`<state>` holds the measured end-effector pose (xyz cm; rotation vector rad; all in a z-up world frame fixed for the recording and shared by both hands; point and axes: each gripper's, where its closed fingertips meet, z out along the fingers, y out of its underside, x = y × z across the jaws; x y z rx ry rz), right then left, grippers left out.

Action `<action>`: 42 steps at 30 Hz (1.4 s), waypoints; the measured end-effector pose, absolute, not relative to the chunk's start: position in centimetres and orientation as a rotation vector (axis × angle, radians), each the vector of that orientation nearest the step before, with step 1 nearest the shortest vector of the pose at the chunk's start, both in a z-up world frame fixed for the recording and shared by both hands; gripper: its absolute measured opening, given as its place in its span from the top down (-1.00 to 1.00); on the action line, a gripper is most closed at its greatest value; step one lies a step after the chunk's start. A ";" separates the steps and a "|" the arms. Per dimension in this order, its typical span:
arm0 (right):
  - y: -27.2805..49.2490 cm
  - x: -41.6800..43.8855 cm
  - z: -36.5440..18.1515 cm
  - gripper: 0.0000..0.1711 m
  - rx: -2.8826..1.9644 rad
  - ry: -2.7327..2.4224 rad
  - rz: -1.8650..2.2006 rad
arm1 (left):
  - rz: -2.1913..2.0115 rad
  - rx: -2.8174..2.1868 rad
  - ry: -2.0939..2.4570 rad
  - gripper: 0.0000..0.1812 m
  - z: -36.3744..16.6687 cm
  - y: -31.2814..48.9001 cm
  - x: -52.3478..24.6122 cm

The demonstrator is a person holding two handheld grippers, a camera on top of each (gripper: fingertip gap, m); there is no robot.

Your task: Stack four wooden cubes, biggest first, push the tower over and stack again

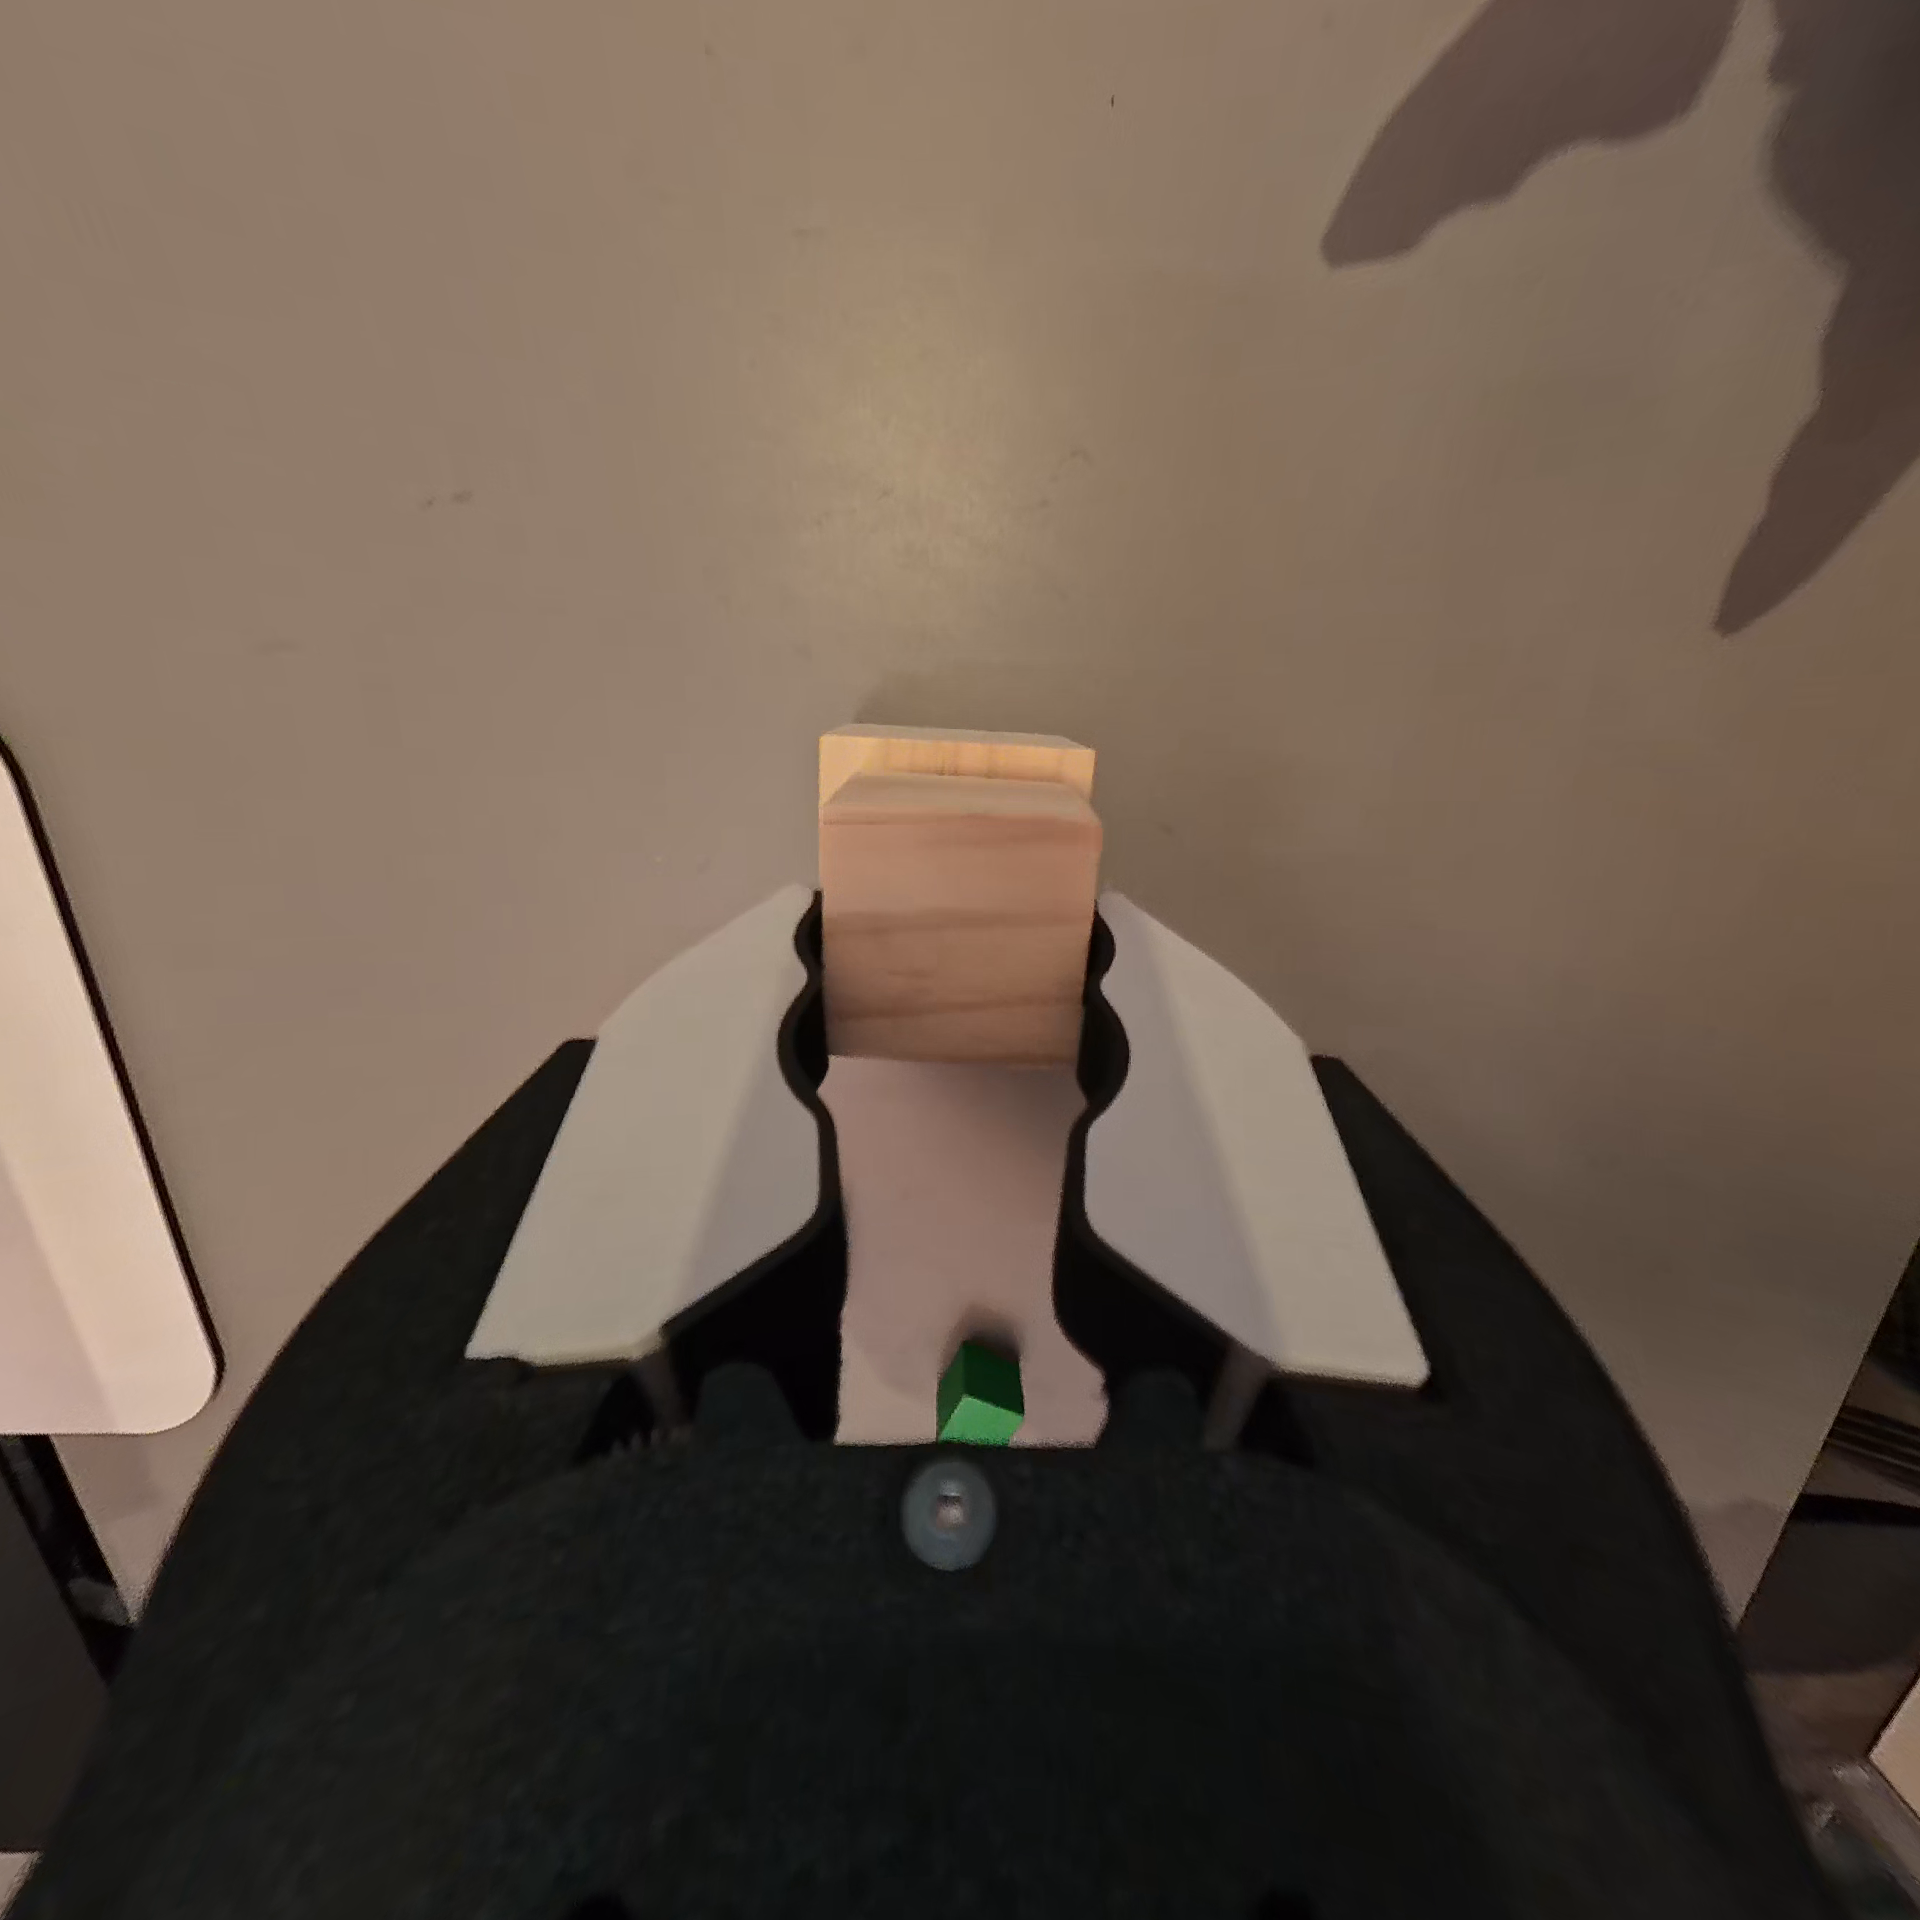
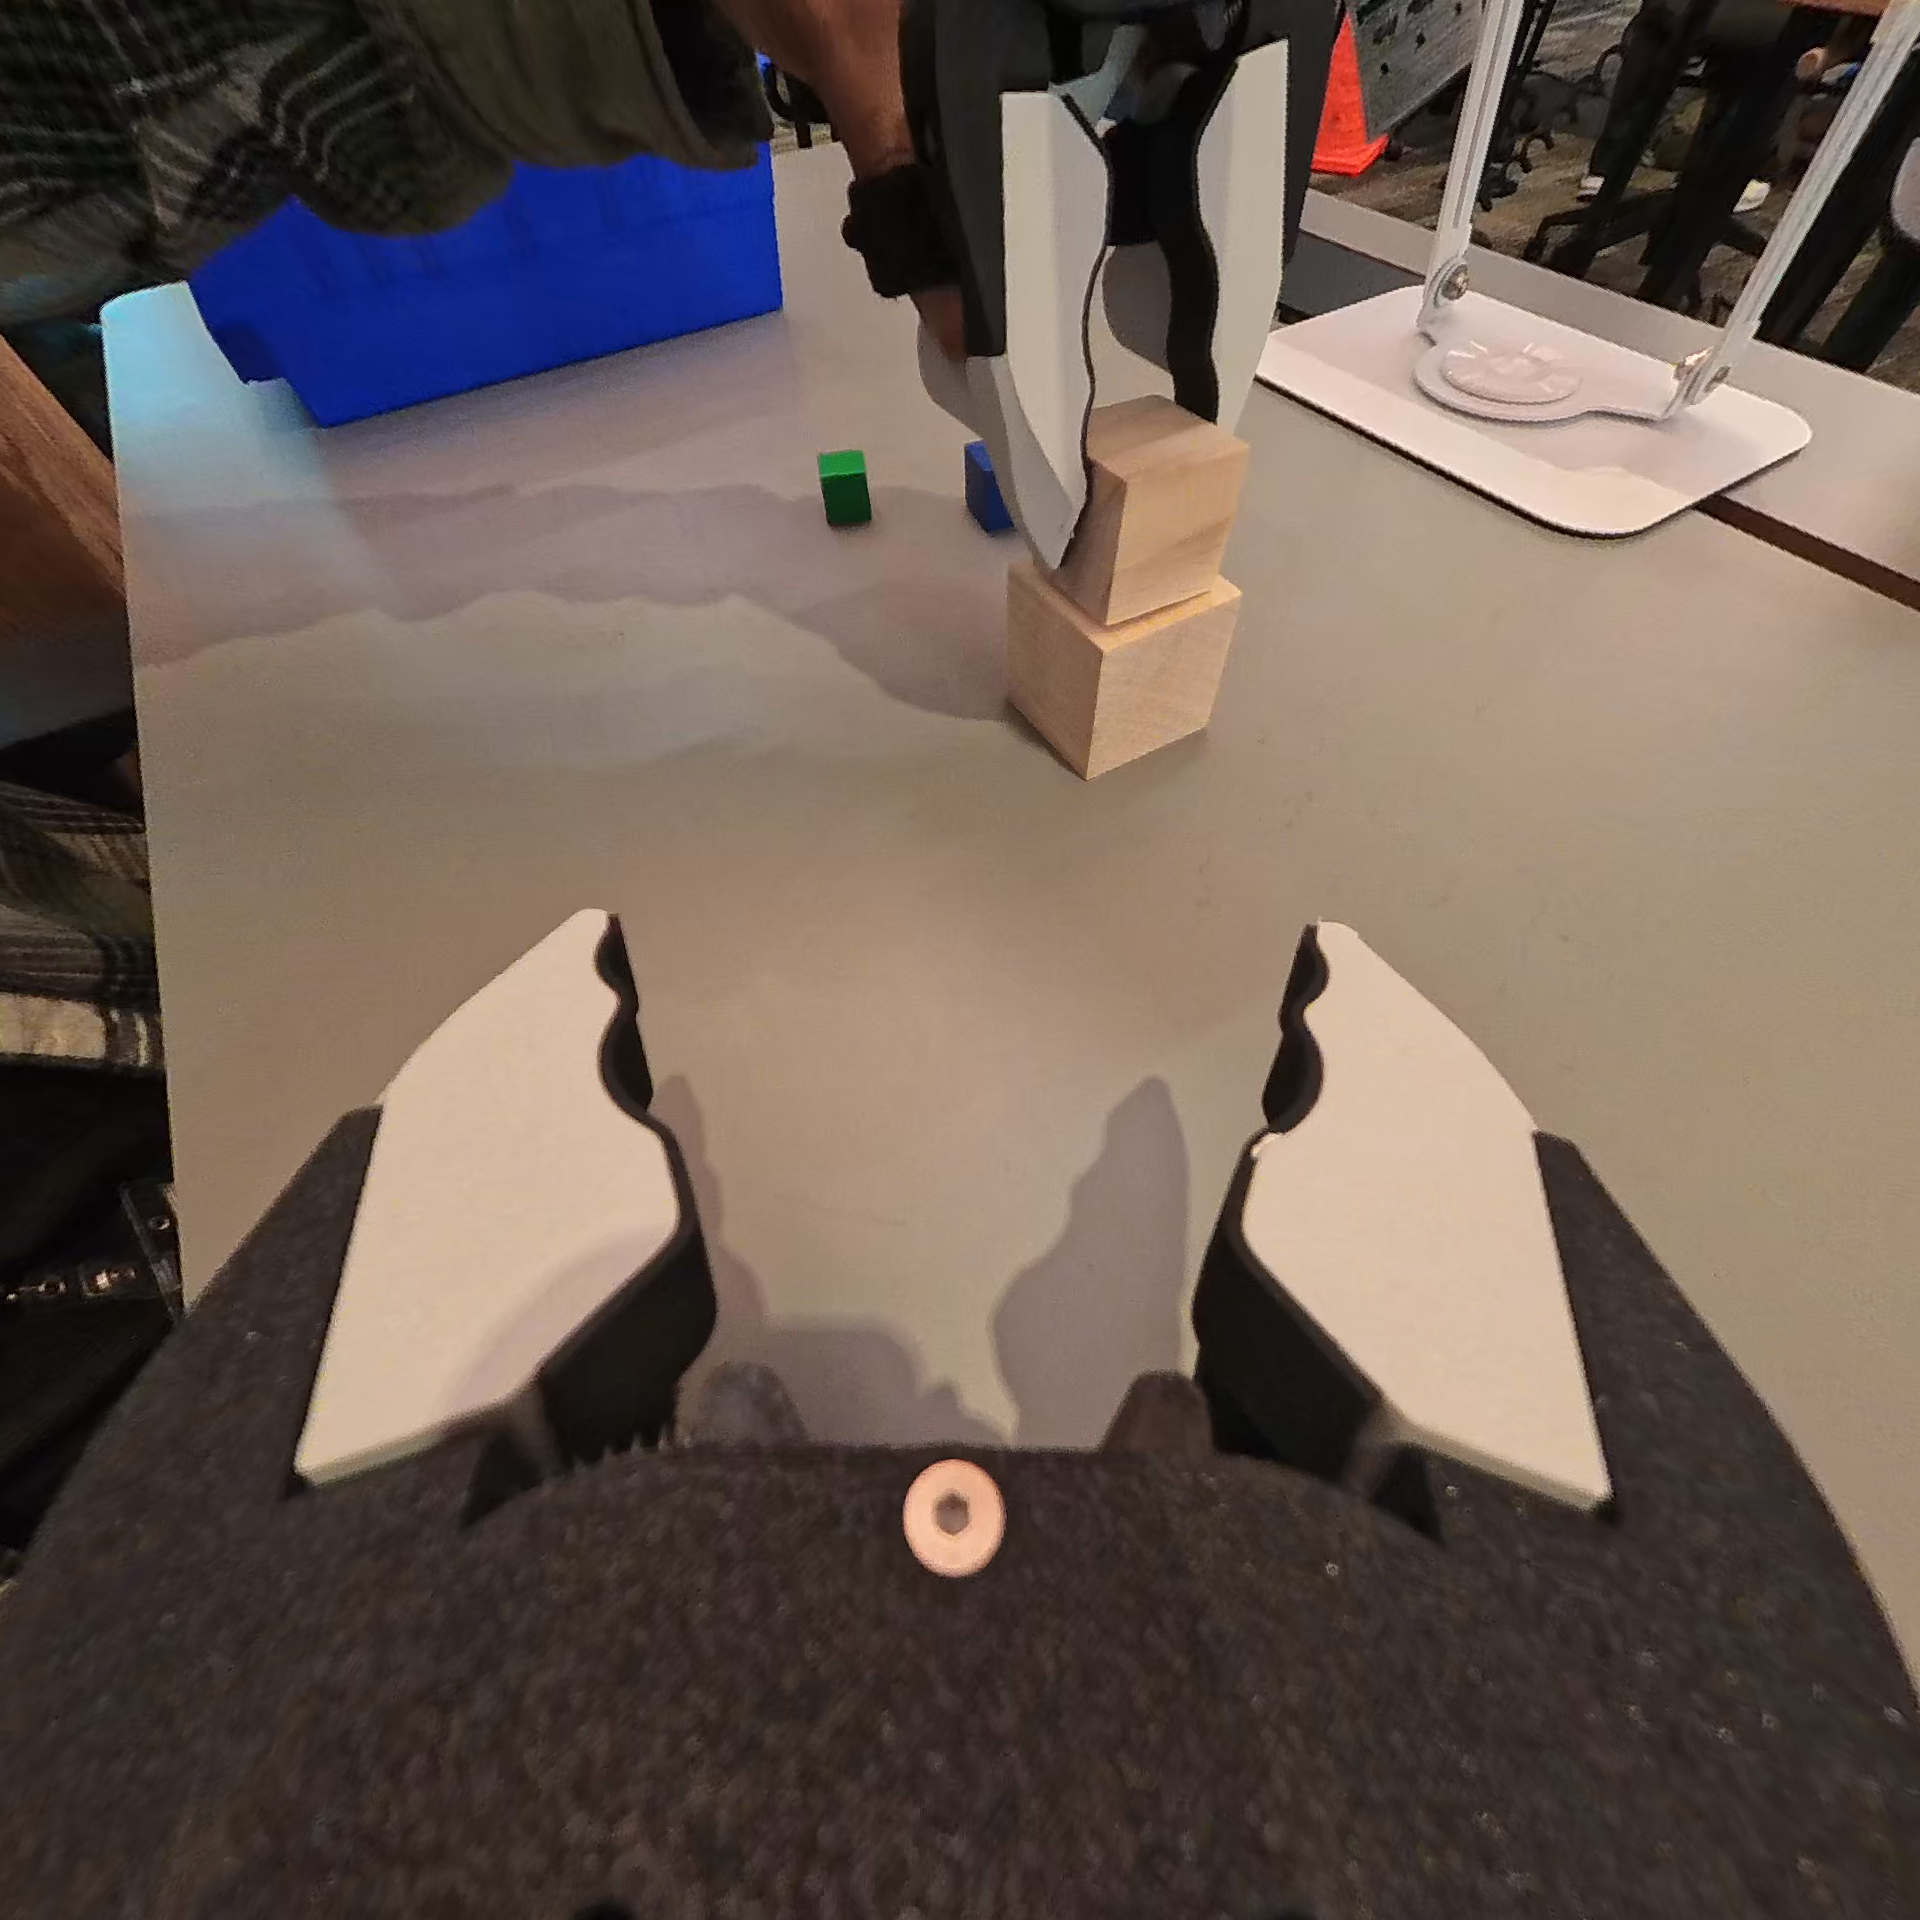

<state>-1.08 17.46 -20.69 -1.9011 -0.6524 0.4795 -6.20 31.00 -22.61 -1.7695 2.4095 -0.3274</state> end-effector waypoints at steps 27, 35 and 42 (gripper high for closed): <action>17.3 -0.9 -20.7 -0.36 -1.909 -0.650 0.475 | -0.371 -1.794 2.298 0.34 -21.0 32.2 -8.1; 17.3 -0.9 -20.8 -0.36 -1.914 -0.651 0.477 | -0.387 -1.822 2.169 0.29 -19.0 33.7 -11.4; 17.4 -1.3 -20.9 -0.36 -1.919 -0.658 0.486 | -0.407 -1.924 2.042 0.30 -19.7 34.8 -17.5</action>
